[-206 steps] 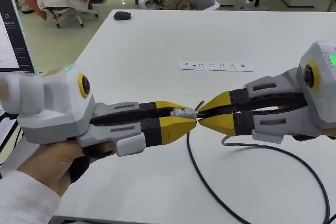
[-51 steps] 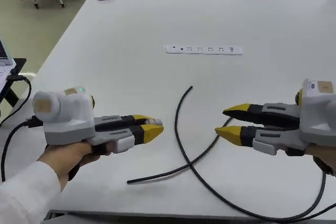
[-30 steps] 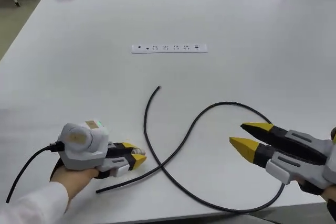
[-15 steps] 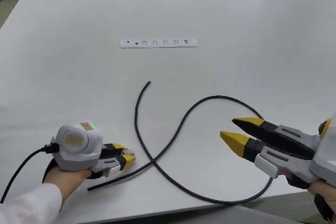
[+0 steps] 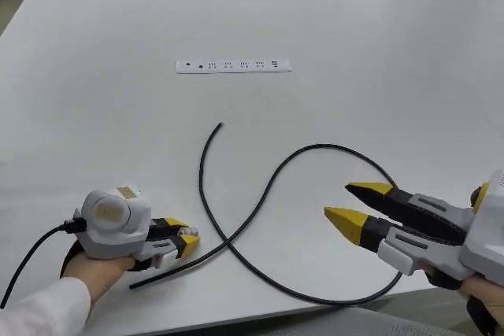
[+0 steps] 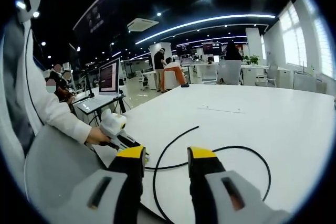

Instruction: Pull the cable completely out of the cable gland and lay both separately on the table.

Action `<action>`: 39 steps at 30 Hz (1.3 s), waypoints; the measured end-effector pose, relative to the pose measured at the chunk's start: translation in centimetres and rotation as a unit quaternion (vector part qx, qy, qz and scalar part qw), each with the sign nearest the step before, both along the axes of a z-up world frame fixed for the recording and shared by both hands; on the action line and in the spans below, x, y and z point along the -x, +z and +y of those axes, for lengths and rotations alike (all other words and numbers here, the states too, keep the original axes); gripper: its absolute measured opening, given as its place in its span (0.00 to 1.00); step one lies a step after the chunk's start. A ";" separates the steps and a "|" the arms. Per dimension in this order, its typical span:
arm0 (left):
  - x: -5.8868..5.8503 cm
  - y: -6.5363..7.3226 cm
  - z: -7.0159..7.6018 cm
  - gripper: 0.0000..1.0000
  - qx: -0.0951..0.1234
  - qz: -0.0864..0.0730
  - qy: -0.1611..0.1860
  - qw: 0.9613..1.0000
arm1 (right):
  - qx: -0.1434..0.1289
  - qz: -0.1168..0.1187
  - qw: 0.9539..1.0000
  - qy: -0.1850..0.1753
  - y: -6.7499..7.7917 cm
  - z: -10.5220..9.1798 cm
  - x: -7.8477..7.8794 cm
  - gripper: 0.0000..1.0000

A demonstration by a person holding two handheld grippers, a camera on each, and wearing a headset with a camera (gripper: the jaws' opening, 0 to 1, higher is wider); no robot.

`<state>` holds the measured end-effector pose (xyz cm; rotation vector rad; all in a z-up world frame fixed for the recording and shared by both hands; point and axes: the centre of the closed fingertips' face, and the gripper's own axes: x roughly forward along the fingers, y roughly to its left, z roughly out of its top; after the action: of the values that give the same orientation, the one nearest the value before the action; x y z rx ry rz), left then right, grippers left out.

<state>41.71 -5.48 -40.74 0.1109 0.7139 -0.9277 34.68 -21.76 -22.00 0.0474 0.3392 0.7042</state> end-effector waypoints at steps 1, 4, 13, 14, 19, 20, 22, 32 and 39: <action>-0.1 0.1 0.0 0.24 0.000 0.004 0.001 1.000 | -0.004 0.002 1.000 -0.003 0.0 0.0 -0.1 0.36; -0.3 1.2 0.1 0.27 0.007 0.007 0.002 1.000 | -0.004 0.022 1.000 -0.004 -0.5 -0.2 -0.2 0.39; -0.2 9.1 2.5 0.59 0.030 -0.002 0.020 0.999 | 0.030 0.073 0.997 -0.003 -1.9 -1.6 -0.7 0.53; 0.0 9.9 2.9 0.66 0.032 -0.001 0.026 0.999 | 0.034 0.083 0.996 -0.004 -2.1 -1.8 -0.7 0.54; 2.0 14.8 6.1 0.79 0.013 -0.041 0.053 0.998 | 0.063 0.125 0.990 -0.001 -3.5 -2.5 -0.3 0.60; 2.8 15.7 6.9 0.80 0.013 -0.043 0.064 0.997 | 0.063 0.136 0.989 -0.002 -3.7 -2.6 -0.1 0.61; 3.8 16.5 8.0 0.83 0.017 -0.037 0.080 0.996 | 0.063 0.145 0.987 -0.002 -3.9 -2.7 0.1 0.62; 7.6 16.9 12.0 0.86 -0.026 -0.024 0.119 0.992 | 0.081 0.182 0.980 0.006 -4.9 -3.2 1.3 0.65; 8.0 15.5 11.8 0.85 -0.025 -0.005 0.128 0.991 | 0.079 0.185 0.980 0.000 -5.1 -3.5 1.1 0.63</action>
<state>33.75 6.37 -25.23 0.0662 0.7225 -0.6638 33.58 -25.22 -27.07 0.0282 0.7513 0.6651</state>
